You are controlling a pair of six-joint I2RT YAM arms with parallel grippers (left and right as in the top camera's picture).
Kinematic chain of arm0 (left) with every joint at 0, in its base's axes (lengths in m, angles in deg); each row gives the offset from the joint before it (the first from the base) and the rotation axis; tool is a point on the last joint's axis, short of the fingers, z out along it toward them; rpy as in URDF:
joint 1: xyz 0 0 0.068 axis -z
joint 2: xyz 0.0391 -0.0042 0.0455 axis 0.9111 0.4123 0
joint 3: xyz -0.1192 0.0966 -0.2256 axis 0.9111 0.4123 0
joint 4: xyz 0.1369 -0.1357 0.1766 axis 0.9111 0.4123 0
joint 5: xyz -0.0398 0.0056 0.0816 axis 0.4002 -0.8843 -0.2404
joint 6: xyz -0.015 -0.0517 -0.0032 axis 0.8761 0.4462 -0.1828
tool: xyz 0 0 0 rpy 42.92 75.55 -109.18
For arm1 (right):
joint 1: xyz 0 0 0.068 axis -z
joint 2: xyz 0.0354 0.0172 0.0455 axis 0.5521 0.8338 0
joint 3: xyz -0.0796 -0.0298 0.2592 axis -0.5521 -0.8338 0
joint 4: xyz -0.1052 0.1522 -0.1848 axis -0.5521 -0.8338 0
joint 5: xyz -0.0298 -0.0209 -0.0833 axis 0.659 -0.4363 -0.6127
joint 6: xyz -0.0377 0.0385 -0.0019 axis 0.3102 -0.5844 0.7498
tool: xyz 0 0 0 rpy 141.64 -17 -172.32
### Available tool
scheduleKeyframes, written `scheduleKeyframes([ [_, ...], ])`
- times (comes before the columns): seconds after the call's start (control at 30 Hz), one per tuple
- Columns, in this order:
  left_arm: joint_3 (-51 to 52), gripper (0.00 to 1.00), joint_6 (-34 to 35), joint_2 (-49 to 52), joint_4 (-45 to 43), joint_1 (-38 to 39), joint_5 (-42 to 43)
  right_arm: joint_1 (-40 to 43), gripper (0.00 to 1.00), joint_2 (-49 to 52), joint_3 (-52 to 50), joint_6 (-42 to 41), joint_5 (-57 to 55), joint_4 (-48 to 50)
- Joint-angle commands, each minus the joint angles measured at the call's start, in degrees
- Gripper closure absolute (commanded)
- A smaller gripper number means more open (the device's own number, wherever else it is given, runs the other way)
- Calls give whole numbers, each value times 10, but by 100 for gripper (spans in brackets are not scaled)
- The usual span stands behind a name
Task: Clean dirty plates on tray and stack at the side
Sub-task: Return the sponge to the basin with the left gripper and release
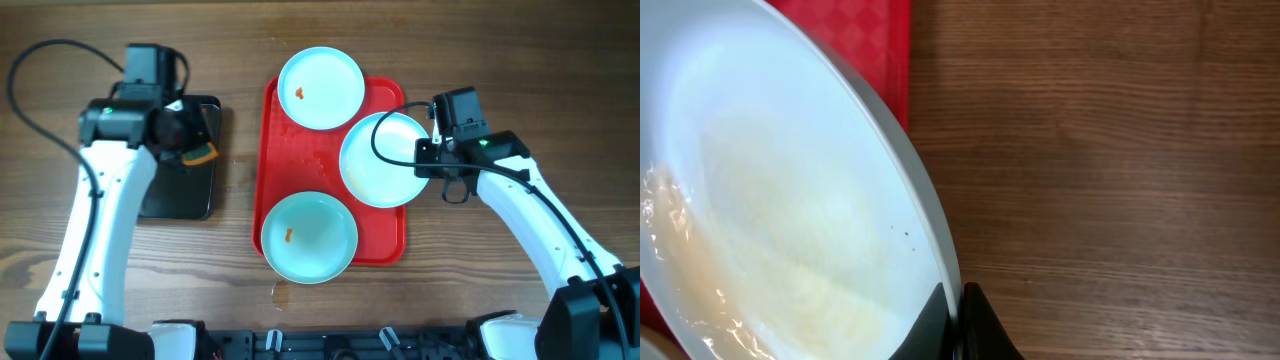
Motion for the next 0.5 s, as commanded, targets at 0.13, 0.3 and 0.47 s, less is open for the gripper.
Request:
scheduleKeyframes([
  [0.13,87,96,-43,-2,-35,-110,25,-25,96,-11,23,-8,-49,-11],
  [0.3,144,96,-39,-2,-92,-144,31,-25,96,-11,23,-7,-49,-14],
  [0.47,199,96,-39,-1,-162,-149,39,-25,96,-11,23,-7,-51,-21],
])
